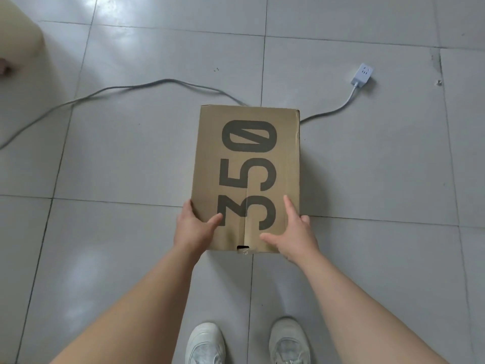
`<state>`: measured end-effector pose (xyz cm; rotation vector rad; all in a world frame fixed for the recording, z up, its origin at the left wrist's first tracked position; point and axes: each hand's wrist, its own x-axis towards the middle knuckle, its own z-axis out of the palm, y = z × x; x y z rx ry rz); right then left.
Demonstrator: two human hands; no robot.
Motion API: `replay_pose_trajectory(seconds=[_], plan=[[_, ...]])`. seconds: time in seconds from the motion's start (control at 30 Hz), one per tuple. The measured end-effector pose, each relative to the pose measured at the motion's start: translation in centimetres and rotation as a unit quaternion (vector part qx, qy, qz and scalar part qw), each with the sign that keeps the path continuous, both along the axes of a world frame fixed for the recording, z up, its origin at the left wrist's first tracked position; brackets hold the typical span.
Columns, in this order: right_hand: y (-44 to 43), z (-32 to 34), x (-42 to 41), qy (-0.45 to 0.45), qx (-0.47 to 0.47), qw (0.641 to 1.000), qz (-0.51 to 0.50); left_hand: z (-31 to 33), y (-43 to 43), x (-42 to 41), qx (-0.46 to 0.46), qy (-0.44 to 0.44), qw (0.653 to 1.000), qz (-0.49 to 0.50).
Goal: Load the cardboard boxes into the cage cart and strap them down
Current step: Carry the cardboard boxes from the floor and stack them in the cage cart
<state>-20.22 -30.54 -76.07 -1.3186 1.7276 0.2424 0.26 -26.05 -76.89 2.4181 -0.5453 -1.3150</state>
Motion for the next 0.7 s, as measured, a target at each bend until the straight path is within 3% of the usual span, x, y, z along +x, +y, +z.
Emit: replay_pose_trajectory(seconds=[0.2,0.4,0.53,0.7], plan=[[0.5,6.7,0.8,-0.024,-0.027,0.999,-0.024,6.2,1.2,1.2,-0.007,-0.013,0.999,0.031],[0.7,18.2,1.6,-0.030,-0.010,0.999,0.018,16.3,3.0,2.5,0.024,0.007,0.996,0.086],[1.2,27.5,3.1,-0.029,-0.031,0.998,0.055,24.5,5.6,3.7,0.005,0.029,0.991,0.133],[2.0,40.3,6.6,-0.056,-0.075,0.990,0.106,38.4,8.1,5.9,-0.056,-0.013,0.981,0.185]])
